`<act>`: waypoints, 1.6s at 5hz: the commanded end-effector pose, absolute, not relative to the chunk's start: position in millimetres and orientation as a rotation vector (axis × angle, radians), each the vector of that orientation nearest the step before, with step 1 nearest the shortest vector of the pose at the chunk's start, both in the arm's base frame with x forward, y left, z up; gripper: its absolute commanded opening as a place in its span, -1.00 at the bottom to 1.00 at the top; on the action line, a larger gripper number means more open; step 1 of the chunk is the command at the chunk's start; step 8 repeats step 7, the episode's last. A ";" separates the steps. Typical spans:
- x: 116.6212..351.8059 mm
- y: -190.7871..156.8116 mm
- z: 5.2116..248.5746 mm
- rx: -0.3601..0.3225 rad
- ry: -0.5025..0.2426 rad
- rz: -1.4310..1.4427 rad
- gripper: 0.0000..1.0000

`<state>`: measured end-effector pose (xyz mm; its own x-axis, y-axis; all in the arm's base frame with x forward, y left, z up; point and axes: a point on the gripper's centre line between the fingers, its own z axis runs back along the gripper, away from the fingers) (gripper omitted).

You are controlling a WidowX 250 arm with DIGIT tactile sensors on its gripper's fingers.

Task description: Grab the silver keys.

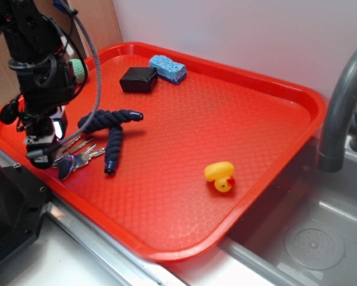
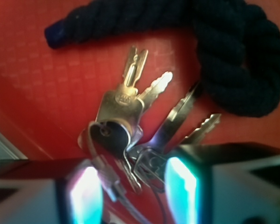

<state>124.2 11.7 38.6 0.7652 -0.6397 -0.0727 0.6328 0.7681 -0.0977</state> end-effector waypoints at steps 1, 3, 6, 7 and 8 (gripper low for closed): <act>129.8 10.9 41.6 -0.043 0.104 -0.685 -1.00; 167.8 23.1 133.6 0.141 -0.061 -0.370 -1.00; 173.3 29.4 283.6 0.016 -0.221 0.180 -1.00; 174.1 19.5 292.8 0.028 -0.227 0.159 -1.00; 174.1 19.5 292.8 0.028 -0.227 0.159 -1.00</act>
